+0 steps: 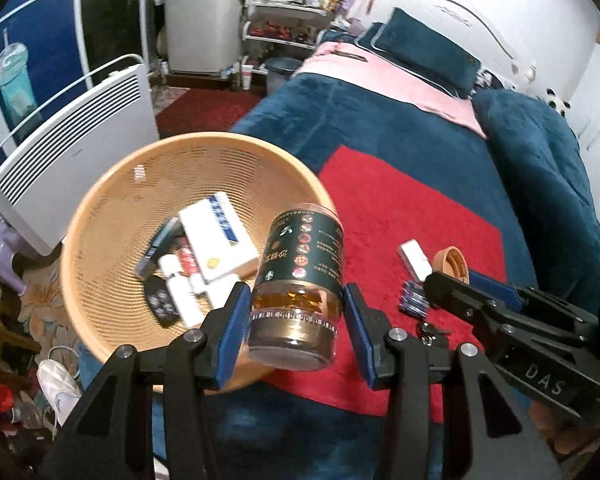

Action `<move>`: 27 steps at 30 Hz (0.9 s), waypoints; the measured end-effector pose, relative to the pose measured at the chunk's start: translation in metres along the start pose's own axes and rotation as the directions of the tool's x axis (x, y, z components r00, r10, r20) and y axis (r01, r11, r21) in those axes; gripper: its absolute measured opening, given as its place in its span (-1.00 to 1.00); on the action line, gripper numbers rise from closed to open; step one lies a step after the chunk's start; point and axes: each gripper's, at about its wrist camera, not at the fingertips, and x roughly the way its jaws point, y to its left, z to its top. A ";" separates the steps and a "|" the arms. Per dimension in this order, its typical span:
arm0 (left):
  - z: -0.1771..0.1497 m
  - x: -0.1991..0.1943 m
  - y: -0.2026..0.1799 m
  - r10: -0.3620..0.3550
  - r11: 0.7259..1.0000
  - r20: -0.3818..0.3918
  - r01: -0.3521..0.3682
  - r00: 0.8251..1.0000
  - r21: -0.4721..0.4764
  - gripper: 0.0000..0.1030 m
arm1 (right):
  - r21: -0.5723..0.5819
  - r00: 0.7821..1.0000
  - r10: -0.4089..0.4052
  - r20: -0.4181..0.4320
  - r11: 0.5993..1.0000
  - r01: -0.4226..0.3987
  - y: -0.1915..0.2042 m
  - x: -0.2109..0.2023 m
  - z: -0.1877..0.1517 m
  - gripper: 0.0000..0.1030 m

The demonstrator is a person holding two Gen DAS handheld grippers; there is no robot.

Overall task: Organize rigid objects
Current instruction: 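Carry the lid and jar into the orange basket while both tools open to release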

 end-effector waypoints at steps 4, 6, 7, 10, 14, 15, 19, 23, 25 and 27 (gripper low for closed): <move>0.003 -0.001 0.030 0.030 0.998 -0.002 -0.030 1.000 -0.053 -0.06 | -0.026 1.000 0.023 -0.010 0.999 -0.023 0.020 0.010 0.010 -0.21; 0.002 0.000 0.047 0.047 0.995 -0.011 -0.047 0.999 -0.089 -0.06 | -0.042 0.999 0.034 -0.021 0.999 -0.035 0.030 0.016 0.014 -0.21; 0.000 0.002 0.055 0.054 0.993 -0.017 -0.055 0.998 -0.105 -0.06 | -0.051 0.999 0.041 -0.026 0.998 -0.042 0.035 0.019 0.016 -0.21; -0.004 0.006 0.078 0.073 0.985 -0.038 -0.078 0.997 -0.156 -0.06 | -0.069 0.997 0.059 -0.046 0.996 -0.062 0.049 0.030 0.018 -0.21; -0.008 0.012 0.099 0.079 0.976 -0.063 -0.091 0.995 -0.200 -0.06 | -0.094 0.993 0.081 -0.082 0.992 -0.089 0.067 0.047 0.020 -0.21; -0.009 0.013 0.102 0.075 0.974 -0.068 -0.088 0.995 -0.207 -0.06 | -0.096 0.993 0.084 -0.087 0.991 -0.093 0.070 0.049 0.021 -0.21; -0.010 0.018 0.105 0.056 0.973 -0.081 -0.073 0.995 -0.219 -0.06 | -0.095 0.987 0.109 -0.122 0.988 -0.121 0.078 0.060 0.024 -0.20; -0.011 0.021 0.108 0.025 0.971 -0.095 -0.046 0.995 -0.233 0.58 | -0.077 0.982 0.118 -0.145 0.988 -0.130 0.075 0.064 0.024 0.05; -0.013 0.018 0.106 0.031 0.970 -0.090 -0.052 0.995 -0.236 0.73 | -0.061 0.985 0.107 -0.136 0.991 -0.116 0.070 0.061 0.023 0.54; -0.013 0.015 0.104 0.029 0.972 -0.089 -0.049 0.996 -0.228 0.96 | -0.040 0.989 0.089 -0.122 0.995 -0.095 0.063 0.057 0.022 0.84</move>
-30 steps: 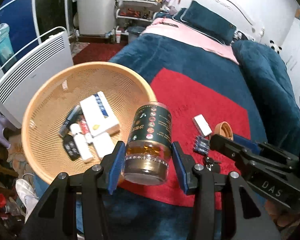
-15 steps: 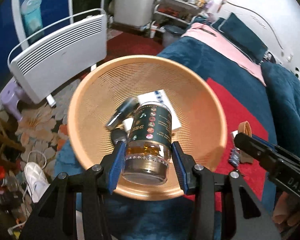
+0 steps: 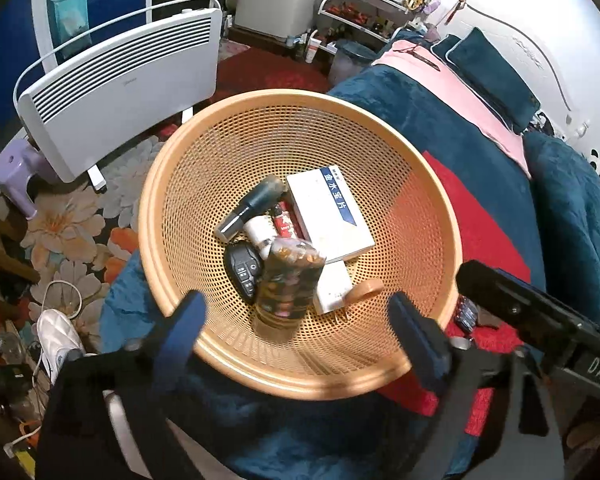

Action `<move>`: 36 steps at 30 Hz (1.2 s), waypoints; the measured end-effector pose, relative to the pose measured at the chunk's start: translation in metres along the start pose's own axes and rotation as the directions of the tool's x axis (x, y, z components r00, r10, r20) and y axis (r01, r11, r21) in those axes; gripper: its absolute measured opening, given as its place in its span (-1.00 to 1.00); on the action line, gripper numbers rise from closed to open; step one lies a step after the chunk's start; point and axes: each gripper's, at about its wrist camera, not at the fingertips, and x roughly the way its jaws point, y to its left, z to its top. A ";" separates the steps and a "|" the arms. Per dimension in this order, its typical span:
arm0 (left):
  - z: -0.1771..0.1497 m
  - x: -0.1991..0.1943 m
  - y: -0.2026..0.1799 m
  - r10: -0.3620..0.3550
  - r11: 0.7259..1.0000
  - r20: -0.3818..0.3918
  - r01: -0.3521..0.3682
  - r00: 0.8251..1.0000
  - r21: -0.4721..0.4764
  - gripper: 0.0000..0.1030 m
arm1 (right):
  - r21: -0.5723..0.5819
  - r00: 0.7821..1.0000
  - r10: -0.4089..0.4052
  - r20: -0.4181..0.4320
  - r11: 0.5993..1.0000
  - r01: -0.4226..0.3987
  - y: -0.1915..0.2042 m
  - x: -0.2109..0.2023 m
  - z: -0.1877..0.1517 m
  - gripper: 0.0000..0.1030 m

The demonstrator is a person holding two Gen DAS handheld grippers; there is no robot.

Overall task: Organize rigid objects
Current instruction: 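Carry the lid and jar into the orange basket while both tools open to release, then withdraw both open tools from the basket toward the comb and batteries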

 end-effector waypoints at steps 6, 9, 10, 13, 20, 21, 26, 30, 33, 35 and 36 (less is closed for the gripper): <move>-0.005 -0.001 -0.007 0.075 0.997 -0.004 -0.075 0.997 0.036 0.99 | 0.006 0.998 -0.066 -0.024 0.998 0.066 -0.011 -0.006 -0.005 1.00; -0.009 0.001 -0.008 0.089 0.995 -0.010 -0.089 0.996 0.042 0.99 | 0.005 0.997 -0.078 -0.024 0.997 0.078 -0.013 -0.010 -0.010 1.00; -0.010 0.001 -0.009 0.093 0.995 -0.011 -0.092 0.996 0.043 0.99 | 0.004 0.997 -0.078 -0.027 0.997 0.078 -0.013 -0.011 -0.012 1.00; -0.013 0.002 -0.013 0.100 0.994 -0.015 -0.099 0.995 0.051 0.99 | 0.003 0.996 -0.080 -0.029 0.997 0.080 -0.017 -0.013 -0.015 1.00; -0.016 -0.001 -0.017 0.103 0.993 -0.008 -0.102 0.995 0.057 0.99 | 0.012 0.997 -0.074 -0.029 0.997 0.075 -0.023 -0.016 -0.018 1.00; -0.017 -0.002 -0.018 0.105 0.993 -0.008 -0.104 0.994 0.057 0.99 | 0.010 0.997 -0.073 -0.030 0.997 0.074 -0.023 -0.017 -0.018 1.00; -0.017 -0.002 -0.022 0.113 0.992 -0.010 -0.112 0.994 0.066 0.99 | 0.014 0.997 -0.063 -0.034 0.998 0.064 -0.026 -0.017 -0.023 1.00; -0.018 0.000 -0.028 0.116 0.990 -0.010 -0.114 0.993 0.079 0.99 | 0.020 0.997 -0.063 -0.035 0.998 0.064 -0.030 -0.019 -0.025 1.00; -0.018 0.000 -0.032 0.118 0.990 -0.009 -0.116 0.993 0.085 0.99 | 0.028 0.997 -0.064 -0.034 0.998 0.065 -0.033 -0.021 -0.026 1.00; -0.018 0.000 -0.035 0.118 0.989 -0.009 -0.117 0.993 0.089 0.99 | 0.032 0.997 -0.065 -0.034 0.997 0.067 -0.035 -0.021 -0.027 1.00; -0.018 0.000 -0.036 0.118 0.989 -0.009 -0.117 0.993 0.091 0.99 | 0.034 0.997 -0.066 -0.033 0.997 0.067 -0.037 -0.022 -0.027 1.00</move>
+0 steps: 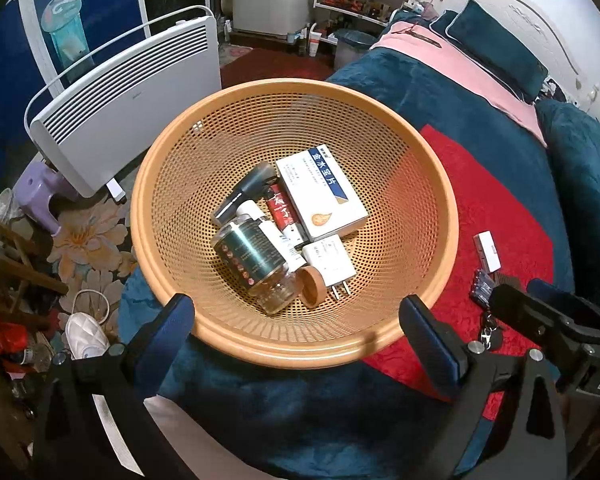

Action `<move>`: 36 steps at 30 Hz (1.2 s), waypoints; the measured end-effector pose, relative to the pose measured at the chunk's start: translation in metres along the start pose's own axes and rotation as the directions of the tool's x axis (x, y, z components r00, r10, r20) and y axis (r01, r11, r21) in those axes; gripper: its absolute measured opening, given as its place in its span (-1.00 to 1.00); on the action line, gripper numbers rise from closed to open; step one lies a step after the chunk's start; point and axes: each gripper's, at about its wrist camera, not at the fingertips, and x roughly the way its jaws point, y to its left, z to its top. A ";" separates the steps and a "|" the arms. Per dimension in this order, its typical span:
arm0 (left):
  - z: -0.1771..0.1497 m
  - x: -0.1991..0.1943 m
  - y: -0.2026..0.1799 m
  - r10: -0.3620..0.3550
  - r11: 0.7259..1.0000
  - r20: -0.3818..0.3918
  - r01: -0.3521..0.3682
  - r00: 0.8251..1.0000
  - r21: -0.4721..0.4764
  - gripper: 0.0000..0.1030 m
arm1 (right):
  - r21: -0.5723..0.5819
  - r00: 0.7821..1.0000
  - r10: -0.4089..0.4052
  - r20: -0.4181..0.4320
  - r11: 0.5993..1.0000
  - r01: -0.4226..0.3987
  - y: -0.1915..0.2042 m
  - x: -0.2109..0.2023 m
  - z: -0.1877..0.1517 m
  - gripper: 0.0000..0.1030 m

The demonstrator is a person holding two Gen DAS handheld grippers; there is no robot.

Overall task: Organize rigid objects
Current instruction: 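Withdraw both open tools from the basket toward the comb and batteries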

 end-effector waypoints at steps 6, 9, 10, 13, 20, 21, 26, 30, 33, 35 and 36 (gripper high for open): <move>0.001 0.000 -0.011 0.000 1.000 0.001 0.000 1.000 0.022 0.99 | 0.022 1.000 -0.004 0.003 1.000 0.003 -0.012 -0.002 -0.002 1.00; 0.002 0.002 -0.017 0.002 0.999 0.000 -0.002 1.000 0.032 0.99 | 0.032 1.000 -0.005 0.003 0.999 0.005 -0.016 -0.004 -0.003 1.00; 0.002 0.002 -0.019 0.002 0.999 -0.001 -0.002 1.000 0.035 0.99 | 0.036 1.000 -0.006 0.003 0.999 0.006 -0.019 -0.004 -0.003 1.00; 0.002 0.003 -0.023 0.004 0.999 -0.002 -0.004 1.000 0.043 0.99 | 0.044 1.000 -0.006 0.002 0.999 0.006 -0.024 -0.005 -0.004 1.00; 0.003 0.004 -0.032 0.008 0.999 -0.001 -0.008 1.000 0.054 0.99 | 0.053 1.000 -0.001 0.004 0.999 0.001 -0.032 -0.006 -0.006 1.00; 0.003 0.004 -0.033 0.008 0.998 0.000 -0.008 1.000 0.055 0.99 | 0.054 1.000 0.000 0.004 0.999 0.000 -0.033 -0.006 -0.006 1.00; 0.002 0.005 -0.037 0.011 0.998 0.000 -0.011 1.000 0.066 0.99 | 0.054 1.000 0.008 0.004 0.999 -0.008 -0.034 -0.006 -0.008 1.00; 0.002 0.004 -0.045 0.012 0.997 0.000 -0.012 1.000 0.079 0.99 | 0.060 1.000 0.007 0.004 0.998 -0.007 -0.037 -0.007 -0.008 1.00; 0.002 0.004 -0.052 0.009 0.996 -0.001 -0.009 1.000 0.093 0.99 | 0.071 1.000 0.005 0.003 0.997 -0.005 -0.043 -0.008 -0.010 1.00; 0.001 0.005 -0.058 0.008 0.995 -0.002 -0.007 1.000 0.104 0.99 | 0.081 1.000 0.002 0.005 0.997 -0.002 -0.049 -0.009 -0.011 1.00; 0.001 0.005 -0.060 0.006 0.994 -0.003 -0.006 1.000 0.110 0.99 | 0.086 1.000 0.001 0.005 0.996 -0.001 -0.051 -0.009 -0.012 1.00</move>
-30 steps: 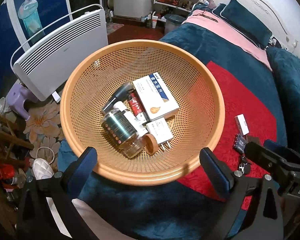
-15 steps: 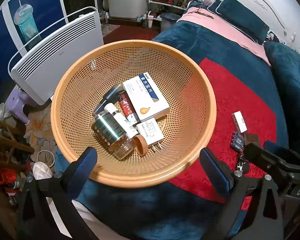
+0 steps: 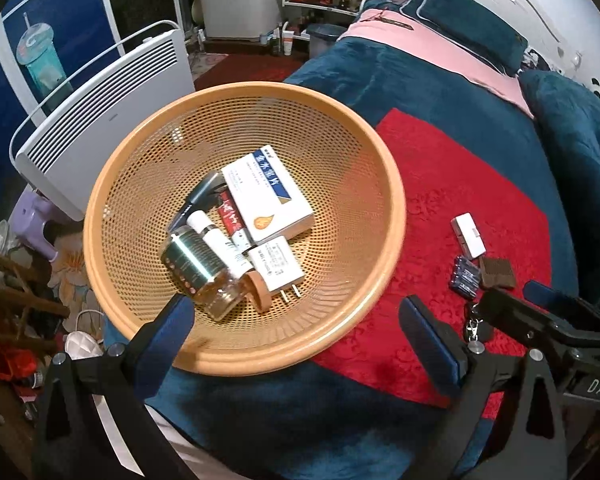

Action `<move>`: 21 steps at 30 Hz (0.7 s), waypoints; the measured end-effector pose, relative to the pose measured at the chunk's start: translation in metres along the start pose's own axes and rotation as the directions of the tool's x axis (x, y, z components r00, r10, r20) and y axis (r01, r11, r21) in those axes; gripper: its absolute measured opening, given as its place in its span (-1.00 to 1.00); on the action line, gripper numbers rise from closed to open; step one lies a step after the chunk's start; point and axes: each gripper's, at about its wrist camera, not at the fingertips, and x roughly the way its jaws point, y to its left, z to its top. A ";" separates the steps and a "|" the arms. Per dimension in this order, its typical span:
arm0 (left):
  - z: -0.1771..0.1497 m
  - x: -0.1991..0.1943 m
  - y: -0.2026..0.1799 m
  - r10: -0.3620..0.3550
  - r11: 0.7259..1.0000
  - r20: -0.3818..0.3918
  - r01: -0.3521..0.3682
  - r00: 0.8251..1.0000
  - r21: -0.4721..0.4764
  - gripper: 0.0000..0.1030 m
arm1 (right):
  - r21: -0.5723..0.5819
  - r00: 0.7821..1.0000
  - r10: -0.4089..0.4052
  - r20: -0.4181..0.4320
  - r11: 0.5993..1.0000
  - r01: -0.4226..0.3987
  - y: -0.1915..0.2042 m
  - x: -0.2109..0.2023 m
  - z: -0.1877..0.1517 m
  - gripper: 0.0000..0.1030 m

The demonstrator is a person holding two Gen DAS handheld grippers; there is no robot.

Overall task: Organize rigid objects
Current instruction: 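Withdraw both open tools from the basket toward the comb and batteries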

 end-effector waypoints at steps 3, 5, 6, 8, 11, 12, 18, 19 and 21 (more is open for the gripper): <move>-0.001 0.000 -0.011 -0.010 1.000 0.002 0.010 1.000 0.018 0.99 | 0.016 1.000 -0.008 0.003 1.000 0.007 -0.009 -0.003 -0.003 1.00; -0.001 0.001 -0.019 -0.018 0.999 0.004 0.017 1.000 0.035 0.99 | 0.029 1.000 -0.015 0.003 0.999 0.015 -0.017 -0.005 -0.005 1.00; -0.002 0.001 -0.023 -0.018 0.999 0.005 0.018 1.000 0.044 0.99 | 0.037 1.000 -0.020 0.002 0.999 0.020 -0.022 -0.006 -0.006 1.00; -0.002 0.002 -0.033 -0.019 0.998 0.006 0.019 1.000 0.064 0.99 | 0.053 1.000 -0.024 0.002 0.998 0.024 -0.030 -0.008 -0.008 1.00; -0.003 0.004 -0.047 -0.030 0.996 0.005 0.029 1.000 0.089 0.99 | 0.080 0.999 -0.035 0.003 0.996 0.035 -0.043 -0.012 -0.012 1.00; -0.004 0.004 -0.052 -0.034 0.994 0.004 0.033 0.999 0.100 0.99 | 0.087 0.999 -0.039 0.004 0.995 0.038 -0.048 -0.013 -0.013 1.00; -0.007 0.011 -0.082 -0.075 0.985 -0.008 0.075 0.997 0.155 0.99 | 0.148 0.997 -0.077 -0.001 0.986 0.076 -0.080 -0.021 -0.024 1.00; -0.009 0.012 -0.087 -0.083 0.982 -0.013 0.084 0.996 0.168 0.99 | 0.164 0.996 -0.087 -0.005 0.983 0.086 -0.088 -0.022 -0.027 1.00; -0.013 0.017 -0.098 -0.096 0.976 -0.025 0.099 0.995 0.193 0.99 | 0.183 0.995 -0.099 -0.012 0.978 0.099 -0.097 -0.023 -0.031 1.00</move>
